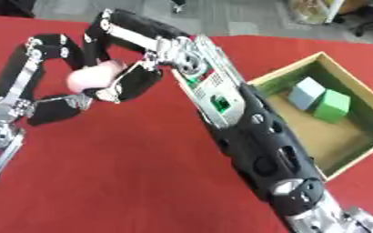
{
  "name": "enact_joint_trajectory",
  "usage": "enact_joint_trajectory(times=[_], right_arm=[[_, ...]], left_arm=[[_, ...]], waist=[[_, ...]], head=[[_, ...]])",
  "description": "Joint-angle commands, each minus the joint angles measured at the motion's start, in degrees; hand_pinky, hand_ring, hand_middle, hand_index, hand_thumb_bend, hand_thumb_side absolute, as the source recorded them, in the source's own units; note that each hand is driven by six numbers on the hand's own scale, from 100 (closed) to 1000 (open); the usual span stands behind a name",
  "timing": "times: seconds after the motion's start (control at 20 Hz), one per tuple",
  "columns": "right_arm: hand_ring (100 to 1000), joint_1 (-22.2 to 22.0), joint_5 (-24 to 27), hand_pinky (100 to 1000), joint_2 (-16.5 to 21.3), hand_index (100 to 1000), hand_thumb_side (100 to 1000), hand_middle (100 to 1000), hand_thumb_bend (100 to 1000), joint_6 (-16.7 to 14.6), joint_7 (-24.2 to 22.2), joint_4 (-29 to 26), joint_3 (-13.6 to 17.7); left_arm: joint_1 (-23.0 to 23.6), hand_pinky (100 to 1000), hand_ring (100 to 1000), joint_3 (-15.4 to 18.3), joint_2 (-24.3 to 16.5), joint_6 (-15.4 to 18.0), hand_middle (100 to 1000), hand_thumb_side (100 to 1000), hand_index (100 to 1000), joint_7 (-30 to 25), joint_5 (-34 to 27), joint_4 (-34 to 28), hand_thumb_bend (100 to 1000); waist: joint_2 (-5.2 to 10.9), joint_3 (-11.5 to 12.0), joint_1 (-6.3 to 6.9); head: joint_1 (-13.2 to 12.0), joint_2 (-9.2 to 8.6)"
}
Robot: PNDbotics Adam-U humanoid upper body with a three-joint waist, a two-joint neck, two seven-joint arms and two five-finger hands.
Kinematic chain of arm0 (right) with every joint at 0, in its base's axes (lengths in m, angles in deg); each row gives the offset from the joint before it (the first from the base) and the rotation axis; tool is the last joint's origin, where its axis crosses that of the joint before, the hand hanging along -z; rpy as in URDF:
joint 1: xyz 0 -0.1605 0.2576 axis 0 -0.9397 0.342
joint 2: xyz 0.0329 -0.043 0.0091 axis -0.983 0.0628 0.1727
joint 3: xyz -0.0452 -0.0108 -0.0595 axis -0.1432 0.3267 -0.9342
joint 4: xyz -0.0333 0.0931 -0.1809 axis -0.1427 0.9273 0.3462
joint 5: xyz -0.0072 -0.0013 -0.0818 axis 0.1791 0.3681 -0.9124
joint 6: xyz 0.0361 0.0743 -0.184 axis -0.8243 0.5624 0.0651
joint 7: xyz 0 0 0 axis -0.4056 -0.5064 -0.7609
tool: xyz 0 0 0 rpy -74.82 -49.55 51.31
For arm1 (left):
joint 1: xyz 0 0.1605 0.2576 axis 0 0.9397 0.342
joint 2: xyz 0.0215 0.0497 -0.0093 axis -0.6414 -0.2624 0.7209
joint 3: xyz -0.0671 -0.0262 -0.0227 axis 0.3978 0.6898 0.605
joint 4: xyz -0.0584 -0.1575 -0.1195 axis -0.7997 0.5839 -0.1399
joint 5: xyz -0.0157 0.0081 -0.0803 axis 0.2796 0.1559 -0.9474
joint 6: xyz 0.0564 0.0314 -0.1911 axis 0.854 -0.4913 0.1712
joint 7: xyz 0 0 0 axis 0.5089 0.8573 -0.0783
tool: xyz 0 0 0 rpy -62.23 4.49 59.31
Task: Pick up the objects with one hand, pass them to the other hand, and then place them into the box on the other side of the table.
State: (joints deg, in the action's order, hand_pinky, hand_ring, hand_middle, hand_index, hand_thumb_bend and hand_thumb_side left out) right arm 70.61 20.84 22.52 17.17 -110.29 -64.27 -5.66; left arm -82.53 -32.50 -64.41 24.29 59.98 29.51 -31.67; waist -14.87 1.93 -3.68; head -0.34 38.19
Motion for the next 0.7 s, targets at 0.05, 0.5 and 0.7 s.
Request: enact_joint_trajectory(times=[0.05,0.5,0.7], right_arm=[[657,0.7,0.1,742,0.9,460,100,311,368,-0.2,0.0,-1.1,0.0],[653,0.9,1.0,741,1.5,456,100,311,368,-0.3,-0.2,-2.7,-0.1],[650,1.0,1.2,739,1.7,454,100,310,368,-0.1,-0.2,-3.3,-0.3]], left_arm=[[-0.8,707,523,0.6,-0.9,0.1,486,100,471,0.4,-0.8,-1.5,100],[-0.8,709,526,0.6,-0.7,-0.1,488,100,481,0.4,-1.1,-1.4,100],[-0.8,708,525,0.5,-0.7,-0.1,490,100,483,0.4,-1.3,-1.4,100]], waist=[[1.52,-0.1,0.16],[1.45,-0.2,0.14],[1.40,-0.2,0.10]], head=[[0.2,-0.35],[0.2,-0.49],[0.1,-0.34]])
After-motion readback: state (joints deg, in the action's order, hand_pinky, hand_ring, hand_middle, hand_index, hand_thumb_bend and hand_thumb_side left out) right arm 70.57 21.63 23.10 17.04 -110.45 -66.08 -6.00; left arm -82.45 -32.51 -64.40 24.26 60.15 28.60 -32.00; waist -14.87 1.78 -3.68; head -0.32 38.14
